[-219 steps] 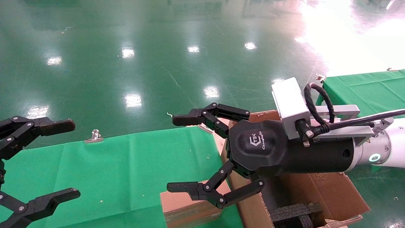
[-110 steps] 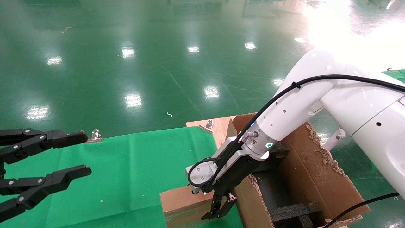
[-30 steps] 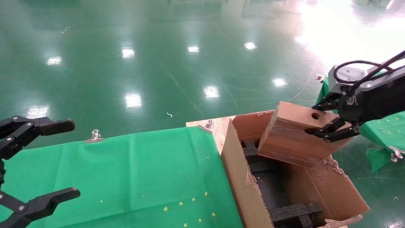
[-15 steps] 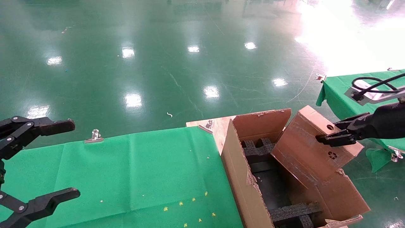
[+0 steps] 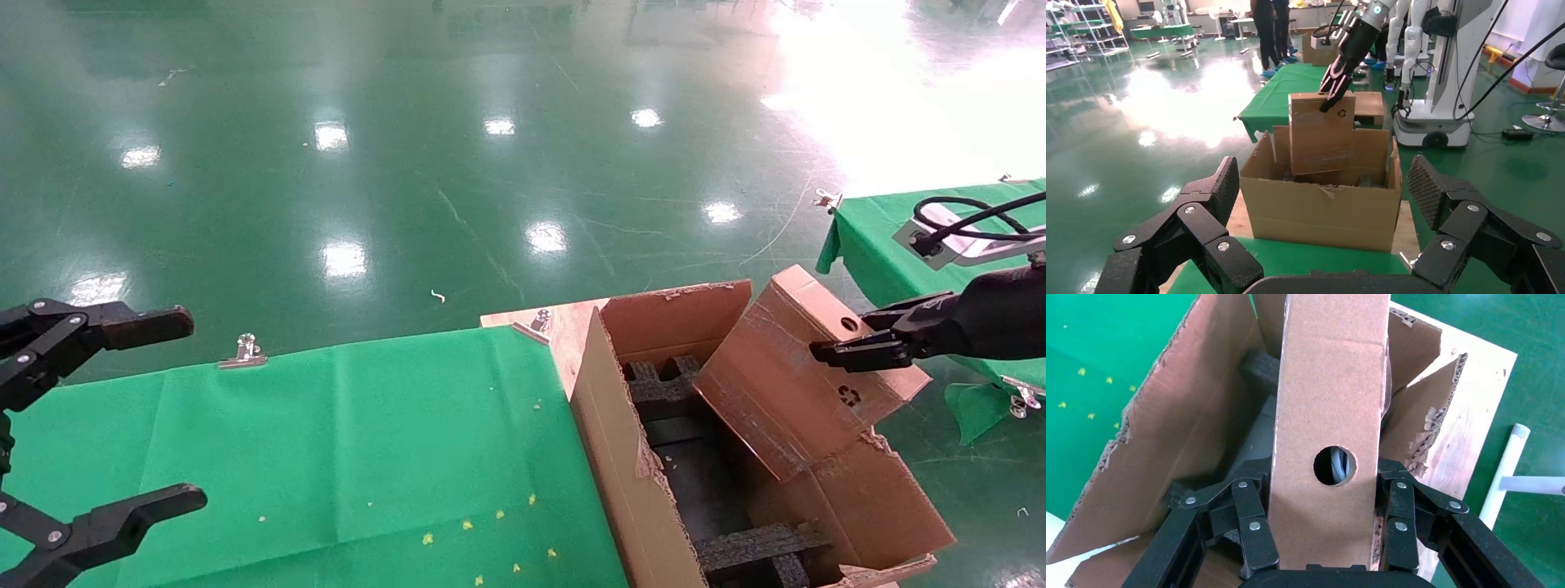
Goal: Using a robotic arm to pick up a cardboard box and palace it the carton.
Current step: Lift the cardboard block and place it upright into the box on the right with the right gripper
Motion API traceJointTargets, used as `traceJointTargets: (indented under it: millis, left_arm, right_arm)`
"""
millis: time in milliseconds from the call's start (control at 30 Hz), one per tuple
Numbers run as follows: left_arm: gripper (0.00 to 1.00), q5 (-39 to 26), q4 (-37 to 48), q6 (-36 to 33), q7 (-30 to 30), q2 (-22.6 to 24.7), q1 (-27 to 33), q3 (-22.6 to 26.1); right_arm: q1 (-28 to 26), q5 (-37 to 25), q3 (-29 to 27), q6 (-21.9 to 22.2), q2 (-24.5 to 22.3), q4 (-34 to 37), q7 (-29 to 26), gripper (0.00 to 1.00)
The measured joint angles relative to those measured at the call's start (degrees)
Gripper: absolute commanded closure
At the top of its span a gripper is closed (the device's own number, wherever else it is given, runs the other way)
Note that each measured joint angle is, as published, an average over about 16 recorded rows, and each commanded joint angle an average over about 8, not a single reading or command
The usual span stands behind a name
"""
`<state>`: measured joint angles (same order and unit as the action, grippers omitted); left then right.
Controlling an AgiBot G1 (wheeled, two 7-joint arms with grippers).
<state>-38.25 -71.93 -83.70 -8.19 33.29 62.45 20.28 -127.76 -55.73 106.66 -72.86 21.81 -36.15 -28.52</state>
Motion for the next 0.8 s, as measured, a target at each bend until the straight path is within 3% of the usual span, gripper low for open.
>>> traceJointTargets:
  millis: [367,800]
  left_arm:
    - [0.00,0.0,0.0,0.0,0.0,0.0,0.0,0.0]
    - [0.00,0.0,0.0,0.0,0.0,0.0,0.0,0.0]
  right_arm:
    - [2.2,-3.3,2.3,6.1,1.4,-2.4,-9.5,1.00]
    - [2.8,-12.5,6.3,17.0,0.6,-13.0,-25.8,1.00]
